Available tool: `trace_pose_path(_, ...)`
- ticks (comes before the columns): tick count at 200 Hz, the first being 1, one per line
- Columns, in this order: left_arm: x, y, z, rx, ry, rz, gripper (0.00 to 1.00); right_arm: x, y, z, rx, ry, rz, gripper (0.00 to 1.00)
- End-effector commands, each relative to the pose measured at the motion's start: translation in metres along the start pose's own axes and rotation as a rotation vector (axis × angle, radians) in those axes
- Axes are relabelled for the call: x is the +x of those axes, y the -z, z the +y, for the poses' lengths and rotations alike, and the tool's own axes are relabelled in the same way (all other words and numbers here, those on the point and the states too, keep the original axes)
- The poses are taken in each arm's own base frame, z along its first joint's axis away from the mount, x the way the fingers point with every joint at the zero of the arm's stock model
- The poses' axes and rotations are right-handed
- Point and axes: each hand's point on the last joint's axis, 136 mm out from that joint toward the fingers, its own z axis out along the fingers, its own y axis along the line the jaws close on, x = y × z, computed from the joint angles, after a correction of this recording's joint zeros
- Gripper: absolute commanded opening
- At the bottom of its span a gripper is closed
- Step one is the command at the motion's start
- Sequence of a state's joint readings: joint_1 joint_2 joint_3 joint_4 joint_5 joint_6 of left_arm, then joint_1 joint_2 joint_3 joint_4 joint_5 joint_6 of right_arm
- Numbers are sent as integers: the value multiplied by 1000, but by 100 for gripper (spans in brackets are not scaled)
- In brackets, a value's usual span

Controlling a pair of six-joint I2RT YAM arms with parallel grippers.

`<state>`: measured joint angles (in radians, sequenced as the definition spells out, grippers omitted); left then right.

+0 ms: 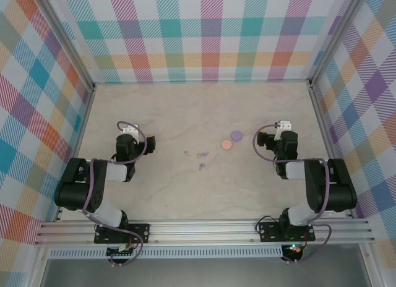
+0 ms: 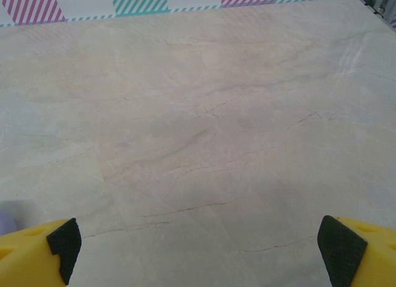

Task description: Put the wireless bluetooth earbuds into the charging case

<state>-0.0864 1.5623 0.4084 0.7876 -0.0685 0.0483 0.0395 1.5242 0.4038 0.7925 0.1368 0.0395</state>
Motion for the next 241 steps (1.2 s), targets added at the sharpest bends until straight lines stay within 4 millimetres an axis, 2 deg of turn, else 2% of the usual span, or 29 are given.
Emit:
trace_pose_path(1,-10,-2,6,-15,16,-26,100,-8,0,2,-15,5,-28,100)
trace_pose_path(112,-10,-2,6,-15,17,-26,100,-8,0,1,-14,4,-29,100)
trace_pose_path(125,-13,-2,5,-10,14,-21,100,-13,1,3,-20,10,-28,100)
trace_pose_path(145,-20,2,4,-8,12,-8,100,-24,5,1,-6,3,0,100)
trace_pose_path(168,-29,16,13,-61,54,-12,100,-22,11,-6,50,-77,138,100)
trace_pose_path(180,-32,23,17,-88,102,18,100,-25,15,0,24,-104,191,100)
trace_pose_path(199,-41,37,7,-42,140,88,100,-27,25,14,-33,-159,313,100)
trace_pose_path(214,-54,50,7,-50,200,134,100,-25,33,23,-63,-228,419,100)
trace_pose_path(230,-63,61,4,-44,266,165,100,-24,41,44,-152,-314,524,100)
trace_pose_path(241,-68,69,-5,-2,314,188,100,-23,47,59,-227,-364,576,100)
